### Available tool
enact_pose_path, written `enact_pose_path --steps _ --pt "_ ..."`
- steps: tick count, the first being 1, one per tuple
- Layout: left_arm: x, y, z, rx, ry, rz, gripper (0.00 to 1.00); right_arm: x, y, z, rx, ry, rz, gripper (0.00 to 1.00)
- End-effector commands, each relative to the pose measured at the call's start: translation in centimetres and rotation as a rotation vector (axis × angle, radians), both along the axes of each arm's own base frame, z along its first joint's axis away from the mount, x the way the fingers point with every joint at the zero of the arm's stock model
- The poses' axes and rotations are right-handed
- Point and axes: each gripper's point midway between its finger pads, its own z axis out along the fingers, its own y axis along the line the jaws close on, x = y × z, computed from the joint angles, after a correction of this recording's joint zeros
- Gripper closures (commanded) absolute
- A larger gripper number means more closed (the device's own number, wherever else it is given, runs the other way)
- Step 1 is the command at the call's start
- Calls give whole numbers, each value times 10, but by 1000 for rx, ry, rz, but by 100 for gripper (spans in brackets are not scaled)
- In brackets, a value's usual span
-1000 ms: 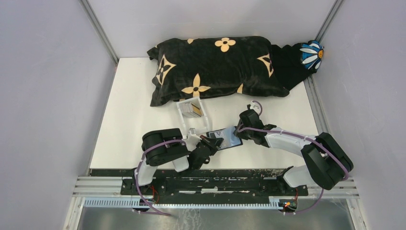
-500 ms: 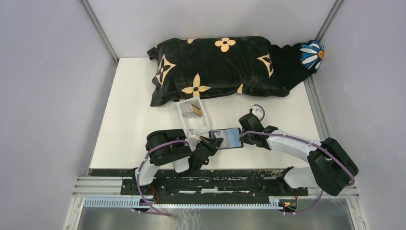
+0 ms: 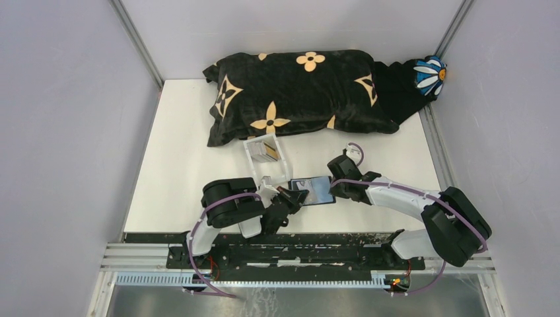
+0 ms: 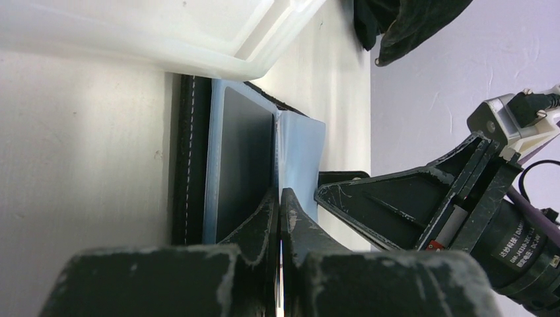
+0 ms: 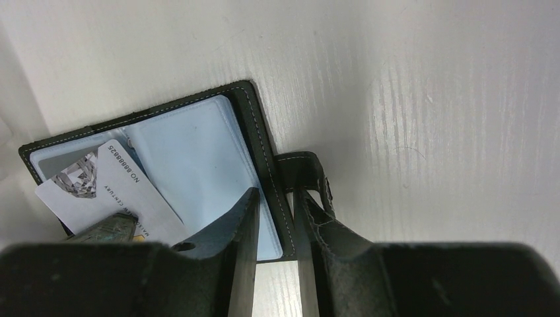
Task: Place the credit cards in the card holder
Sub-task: Insert the credit card into the card holder.
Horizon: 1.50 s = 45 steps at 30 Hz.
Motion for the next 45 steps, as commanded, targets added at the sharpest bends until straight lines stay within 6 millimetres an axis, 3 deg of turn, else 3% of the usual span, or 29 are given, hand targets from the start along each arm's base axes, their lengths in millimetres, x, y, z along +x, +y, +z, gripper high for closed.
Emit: enact_pose_path --steps 1,9,21,30,45 --pt "0 7 -19 158 -54 -14 97 -30 -34 -31 -160 128 1 69" --pt "-3 -4 -15 195 -119 -46 97 -30 -32 -32 -156 133 4 69" --pt "-2 11 -21 188 -110 19 97 -32 -33 -32 -152 138 0 69" --pt "-5 0 -21 172 -124 -19 97 -34 -35 -33 -156 141 -3 69" --pt "-25 -12 -47 204 59 -104 97 -33 -31 -34 -140 142 -8 69"
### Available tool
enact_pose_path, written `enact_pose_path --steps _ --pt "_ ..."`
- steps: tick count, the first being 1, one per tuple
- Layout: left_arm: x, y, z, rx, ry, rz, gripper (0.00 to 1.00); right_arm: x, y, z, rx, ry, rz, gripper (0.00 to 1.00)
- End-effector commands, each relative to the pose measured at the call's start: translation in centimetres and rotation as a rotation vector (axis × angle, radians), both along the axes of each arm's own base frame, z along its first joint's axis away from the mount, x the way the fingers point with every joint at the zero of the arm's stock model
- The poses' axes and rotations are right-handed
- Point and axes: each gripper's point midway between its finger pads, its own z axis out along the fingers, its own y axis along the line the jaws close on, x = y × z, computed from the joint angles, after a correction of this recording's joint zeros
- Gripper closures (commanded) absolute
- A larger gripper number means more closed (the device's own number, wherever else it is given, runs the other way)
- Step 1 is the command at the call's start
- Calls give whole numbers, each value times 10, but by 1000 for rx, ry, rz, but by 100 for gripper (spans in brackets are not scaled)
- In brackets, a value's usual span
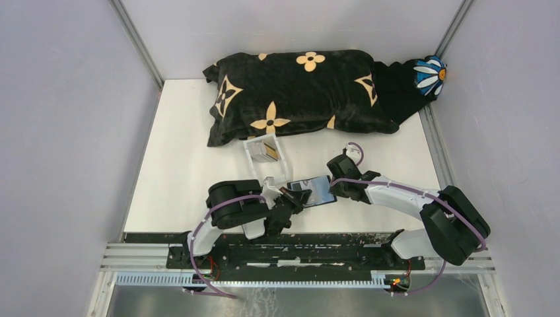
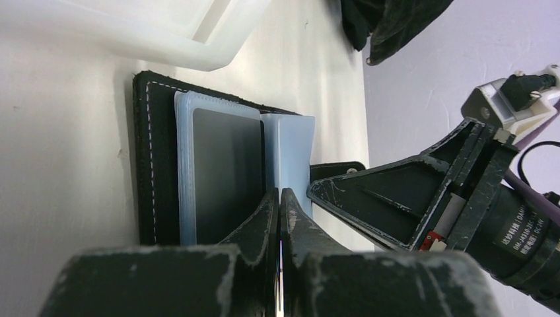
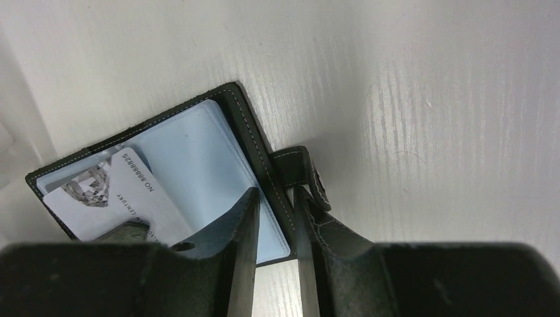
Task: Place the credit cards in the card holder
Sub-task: Insert the credit card into the card holder.
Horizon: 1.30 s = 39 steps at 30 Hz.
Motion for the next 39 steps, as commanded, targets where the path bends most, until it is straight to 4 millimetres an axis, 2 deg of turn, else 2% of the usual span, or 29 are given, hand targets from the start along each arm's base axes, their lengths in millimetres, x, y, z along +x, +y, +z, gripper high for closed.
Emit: enact_pose_path --steps 1,10,31,36,39 --pt "-22 -1 -51 204 140 -84 97 -35 -31 -34 -136 146 -1 69" --pt "-29 0 -58 189 215 -81 97 -35 -30 -34 -135 145 -1 69" --pt "-25 -12 -57 231 195 -108 97 -38 -31 -30 -137 147 8 68" --pt "-28 -27 -66 328 227 -188 91 -39 -31 -27 -141 144 12 69" --pt "-30 -24 -71 408 247 -204 86 -39 -32 -24 -145 139 11 68"
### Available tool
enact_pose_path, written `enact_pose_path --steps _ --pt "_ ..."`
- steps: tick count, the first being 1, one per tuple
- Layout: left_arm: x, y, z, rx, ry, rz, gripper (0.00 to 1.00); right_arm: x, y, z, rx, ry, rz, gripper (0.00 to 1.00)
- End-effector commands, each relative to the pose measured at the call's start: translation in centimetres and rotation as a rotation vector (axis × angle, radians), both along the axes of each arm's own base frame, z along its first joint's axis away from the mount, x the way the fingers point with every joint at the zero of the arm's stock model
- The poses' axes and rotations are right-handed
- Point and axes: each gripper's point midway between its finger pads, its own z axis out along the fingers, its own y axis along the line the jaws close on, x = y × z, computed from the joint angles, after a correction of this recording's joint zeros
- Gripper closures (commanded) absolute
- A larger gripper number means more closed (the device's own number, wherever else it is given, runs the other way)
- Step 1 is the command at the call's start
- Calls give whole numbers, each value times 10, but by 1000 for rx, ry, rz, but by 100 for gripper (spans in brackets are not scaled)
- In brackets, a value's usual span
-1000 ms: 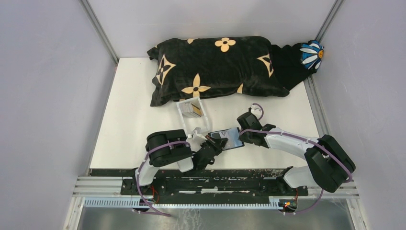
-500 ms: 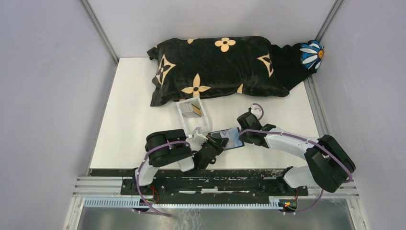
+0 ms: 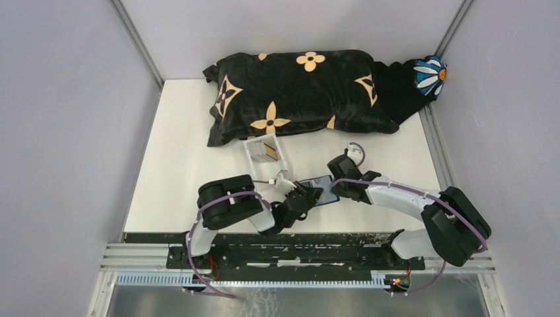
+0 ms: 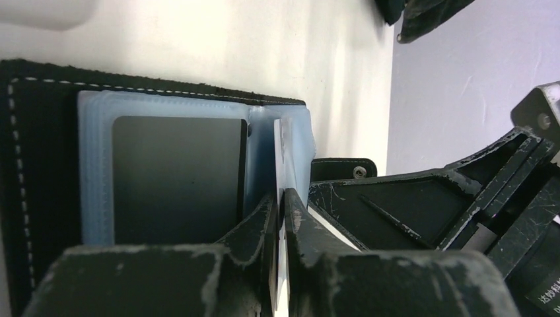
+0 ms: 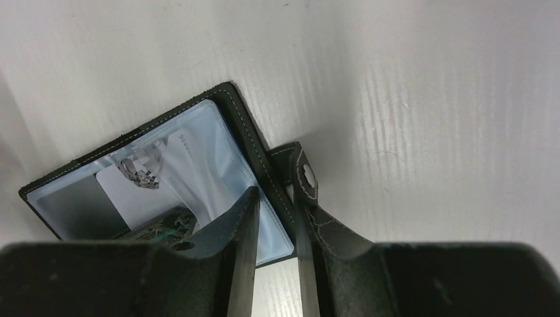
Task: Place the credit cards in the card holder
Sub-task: Insert the credit card into the card holder.
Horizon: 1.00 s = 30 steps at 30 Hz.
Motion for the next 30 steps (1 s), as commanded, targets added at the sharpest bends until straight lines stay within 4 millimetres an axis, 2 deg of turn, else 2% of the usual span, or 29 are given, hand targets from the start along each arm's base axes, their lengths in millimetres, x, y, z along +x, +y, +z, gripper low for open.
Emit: enact_pose_path --steps 1,12,17,19,22,24,30 --pt "-36 15 -64 366 106 -196 85 -38 -31 -23 -134 139 11 69" --pt "-46 47 -77 504 166 -193 80 -35 -30 -17 -130 118 14 68" --pt "-45 50 -77 515 159 -183 75 -34 -27 -15 -127 113 22 68" --pt "-45 52 -78 522 165 -177 66 -33 -27 -12 -132 104 25 68" --pt "-44 55 -78 527 171 -164 46 -32 -28 -7 -141 94 31 68" --pt "-44 54 -78 526 172 -161 39 -31 -27 -6 -144 91 36 68" --pt "-43 54 -79 530 176 -152 36 -30 -25 -4 -150 85 42 68"
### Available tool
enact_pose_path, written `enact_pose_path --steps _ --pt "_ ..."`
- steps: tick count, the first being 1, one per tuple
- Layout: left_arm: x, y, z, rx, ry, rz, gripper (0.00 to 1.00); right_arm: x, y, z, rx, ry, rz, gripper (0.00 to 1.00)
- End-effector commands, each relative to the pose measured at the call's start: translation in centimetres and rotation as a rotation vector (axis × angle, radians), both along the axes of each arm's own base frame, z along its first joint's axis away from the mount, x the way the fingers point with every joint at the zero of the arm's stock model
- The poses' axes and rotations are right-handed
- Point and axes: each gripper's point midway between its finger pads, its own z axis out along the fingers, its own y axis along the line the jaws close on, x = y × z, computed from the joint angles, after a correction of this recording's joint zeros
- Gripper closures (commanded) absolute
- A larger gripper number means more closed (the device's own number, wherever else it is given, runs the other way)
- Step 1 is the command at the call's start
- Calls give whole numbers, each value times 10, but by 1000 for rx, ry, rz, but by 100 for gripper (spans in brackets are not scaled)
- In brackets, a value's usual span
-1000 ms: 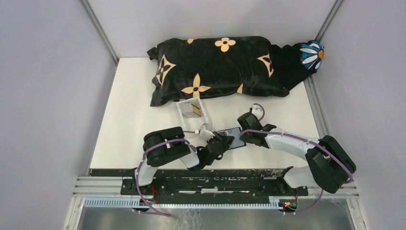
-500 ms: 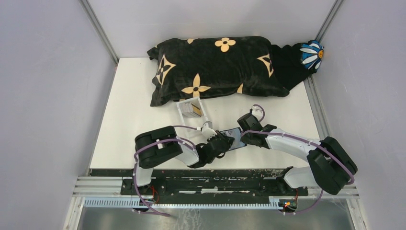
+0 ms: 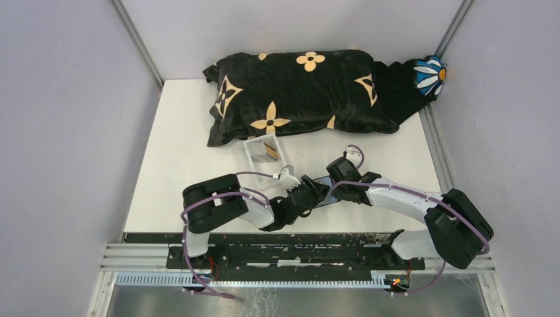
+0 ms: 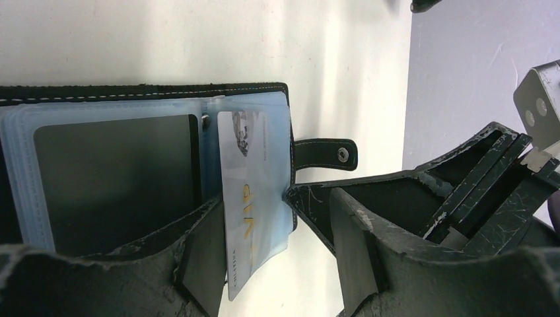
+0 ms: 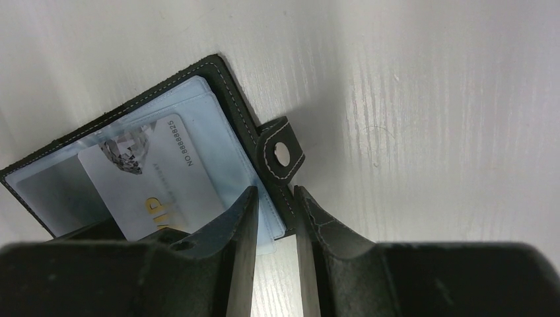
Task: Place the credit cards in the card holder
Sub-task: Insert the credit card into the card holder.
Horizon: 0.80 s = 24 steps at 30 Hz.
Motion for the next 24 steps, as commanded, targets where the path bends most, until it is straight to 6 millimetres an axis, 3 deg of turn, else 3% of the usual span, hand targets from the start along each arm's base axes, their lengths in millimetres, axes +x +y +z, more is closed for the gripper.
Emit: enact_pose_path --steps 1,11,24 --pt "-34 63 -92 395 138 -62 38 -16 -18 -4 -95 61 22 68" --pt "-34 67 -87 418 158 -40 51 -14 -19 8 -88 26 15 68" --pt "-33 63 -81 436 146 -60 51 -10 -6 39 -46 -33 67 68"
